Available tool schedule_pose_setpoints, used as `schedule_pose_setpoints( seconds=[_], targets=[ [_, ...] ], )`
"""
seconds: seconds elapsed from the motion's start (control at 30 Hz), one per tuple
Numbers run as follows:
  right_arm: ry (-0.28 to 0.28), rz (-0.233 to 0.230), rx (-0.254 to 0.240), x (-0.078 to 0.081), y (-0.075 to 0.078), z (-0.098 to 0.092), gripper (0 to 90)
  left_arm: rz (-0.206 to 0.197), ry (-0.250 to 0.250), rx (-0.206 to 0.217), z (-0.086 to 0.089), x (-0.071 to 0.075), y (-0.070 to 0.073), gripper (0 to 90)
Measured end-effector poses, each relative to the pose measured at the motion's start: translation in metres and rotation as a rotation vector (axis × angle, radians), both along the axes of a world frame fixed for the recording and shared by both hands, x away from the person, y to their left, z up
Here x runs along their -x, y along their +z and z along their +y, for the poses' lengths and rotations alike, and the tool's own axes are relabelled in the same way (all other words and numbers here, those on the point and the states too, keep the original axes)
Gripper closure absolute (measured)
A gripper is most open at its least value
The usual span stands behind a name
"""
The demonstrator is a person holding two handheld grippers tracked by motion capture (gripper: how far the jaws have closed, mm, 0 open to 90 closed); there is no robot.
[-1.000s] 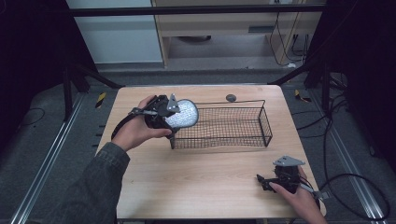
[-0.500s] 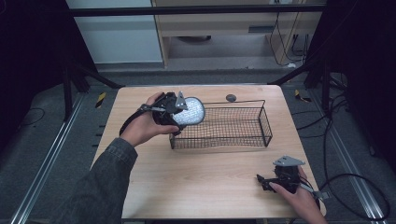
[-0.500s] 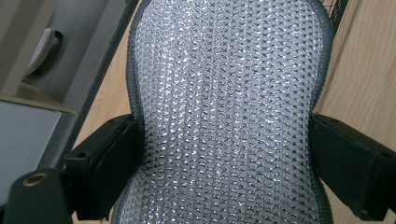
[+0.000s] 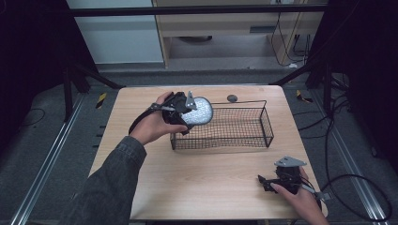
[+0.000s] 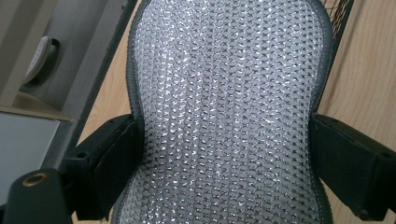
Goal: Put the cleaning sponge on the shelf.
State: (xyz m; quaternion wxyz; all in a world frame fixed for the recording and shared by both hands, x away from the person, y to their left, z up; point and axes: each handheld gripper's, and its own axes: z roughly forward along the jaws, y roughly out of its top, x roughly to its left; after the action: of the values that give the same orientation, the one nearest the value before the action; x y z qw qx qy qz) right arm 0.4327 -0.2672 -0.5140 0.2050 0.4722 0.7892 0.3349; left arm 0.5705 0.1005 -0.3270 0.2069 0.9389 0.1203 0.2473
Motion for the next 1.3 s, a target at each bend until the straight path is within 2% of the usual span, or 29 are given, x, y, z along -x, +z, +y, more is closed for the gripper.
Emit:
schedule_pose_setpoints(
  seconds=[0.43, 0.9, 1.1, 1.3],
  targets=[
    [0.000, 0.000, 0.002, 0.000, 0.000, 0.000, 0.3, 0.003, -0.011, -0.003, -0.017, -0.006, -0.010, 9.8],
    [0.000, 0.000, 0.003, 0.000, 0.000, 0.000, 0.3, 0.017, -0.011, -0.015, -0.027, -0.015, -0.022, 9.8],
    [-0.002, 0.001, 0.001, 0.000, 0.000, 0.000, 0.3, 0.028, -0.013, -0.036, -0.032, -0.020, -0.029, 9.7],
    [-0.002, 0.003, 0.000, 0.000, 0.000, 0.000, 0.3, 0.034, -0.014, -0.031, -0.034, -0.023, -0.035, 9.7]
  ],
)
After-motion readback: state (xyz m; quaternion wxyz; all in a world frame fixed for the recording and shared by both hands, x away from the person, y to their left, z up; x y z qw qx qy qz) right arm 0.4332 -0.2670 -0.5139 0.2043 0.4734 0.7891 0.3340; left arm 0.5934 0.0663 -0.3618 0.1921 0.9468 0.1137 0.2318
